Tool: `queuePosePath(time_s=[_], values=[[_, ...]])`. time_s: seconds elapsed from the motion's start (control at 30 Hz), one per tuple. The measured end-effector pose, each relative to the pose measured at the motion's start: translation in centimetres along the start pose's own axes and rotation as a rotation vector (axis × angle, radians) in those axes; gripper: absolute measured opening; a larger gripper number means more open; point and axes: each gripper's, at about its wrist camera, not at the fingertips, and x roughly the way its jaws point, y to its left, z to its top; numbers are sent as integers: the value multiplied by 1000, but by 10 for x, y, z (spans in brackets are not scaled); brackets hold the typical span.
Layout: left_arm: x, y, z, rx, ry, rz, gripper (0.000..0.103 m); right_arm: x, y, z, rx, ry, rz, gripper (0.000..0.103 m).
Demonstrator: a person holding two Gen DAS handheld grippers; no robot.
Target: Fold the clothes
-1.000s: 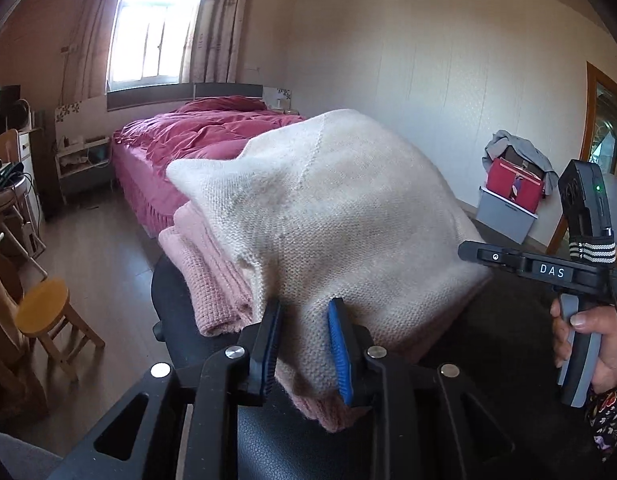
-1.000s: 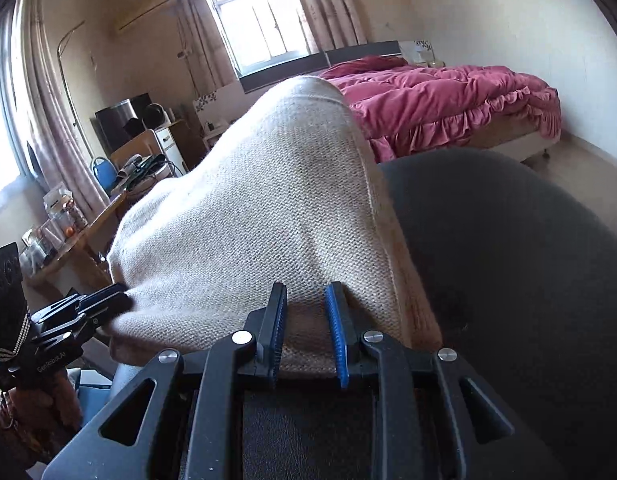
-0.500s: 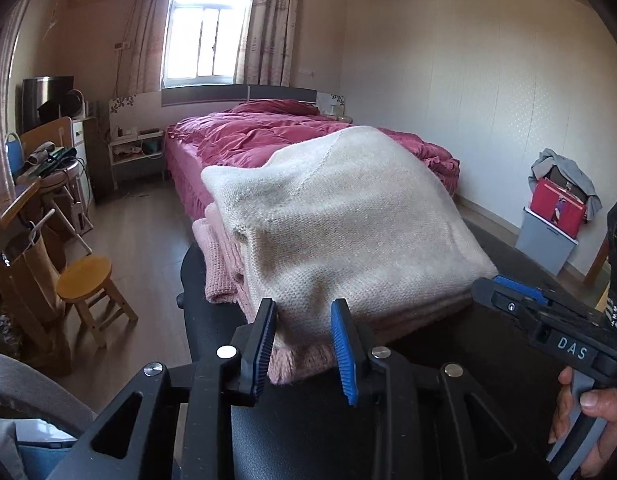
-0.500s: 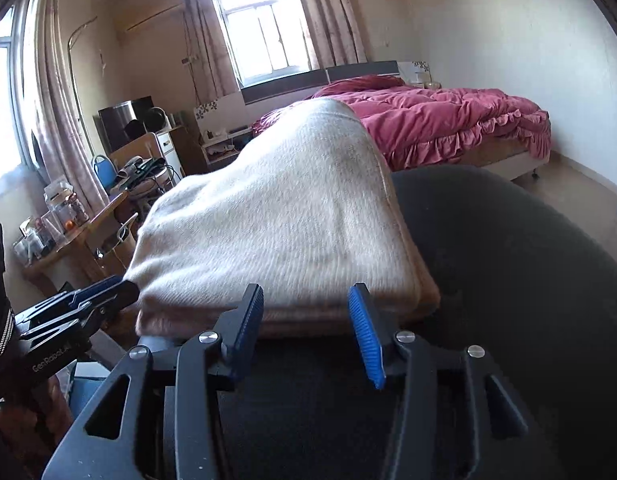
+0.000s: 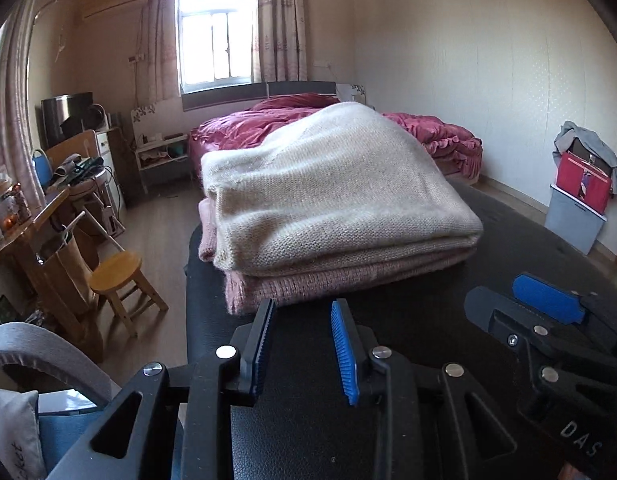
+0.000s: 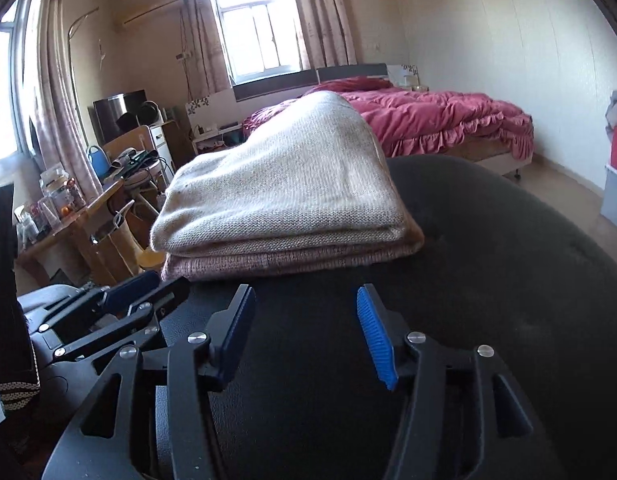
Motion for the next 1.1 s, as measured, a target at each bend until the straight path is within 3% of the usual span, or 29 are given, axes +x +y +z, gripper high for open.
queuePosePath(time_s=[0.23, 1.1], values=[[-10, 11, -3, -70, -30, -8, 30, -9, 9, -1, -45, -30, -42, 65], [-9, 13, -4, -76, -54, 50, 30, -4, 8, -2, -58, -13, -36, 67]])
